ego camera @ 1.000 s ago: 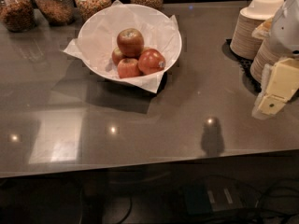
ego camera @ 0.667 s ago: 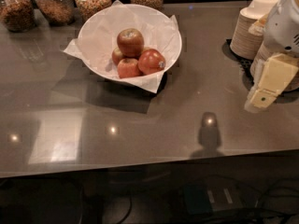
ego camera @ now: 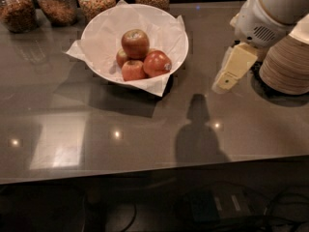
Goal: Pick apple from white bowl
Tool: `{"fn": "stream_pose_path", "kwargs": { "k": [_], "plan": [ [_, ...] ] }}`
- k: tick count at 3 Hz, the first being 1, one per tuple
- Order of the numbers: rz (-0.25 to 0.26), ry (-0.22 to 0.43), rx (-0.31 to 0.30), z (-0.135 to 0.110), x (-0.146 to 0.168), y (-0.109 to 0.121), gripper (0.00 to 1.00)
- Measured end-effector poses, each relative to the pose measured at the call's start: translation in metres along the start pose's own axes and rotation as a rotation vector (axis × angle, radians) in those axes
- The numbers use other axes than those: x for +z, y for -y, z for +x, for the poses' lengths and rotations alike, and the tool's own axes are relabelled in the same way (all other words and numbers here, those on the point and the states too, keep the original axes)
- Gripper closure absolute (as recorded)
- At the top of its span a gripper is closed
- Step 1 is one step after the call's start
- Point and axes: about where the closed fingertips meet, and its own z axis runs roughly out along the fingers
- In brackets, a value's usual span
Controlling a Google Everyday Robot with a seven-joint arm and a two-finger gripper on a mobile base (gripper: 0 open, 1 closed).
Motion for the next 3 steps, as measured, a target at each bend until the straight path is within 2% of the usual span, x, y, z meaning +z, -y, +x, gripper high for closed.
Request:
{"fn": "stream_pose_path", "kwargs": {
  "k": [2,3],
  "plan": [
    [0.024,0.124,0.064,-0.059,0.045,0.046,0.00],
    [0.012,0.182,0.061,-0.094,0.061,0.058,0.00]
  ]
}}
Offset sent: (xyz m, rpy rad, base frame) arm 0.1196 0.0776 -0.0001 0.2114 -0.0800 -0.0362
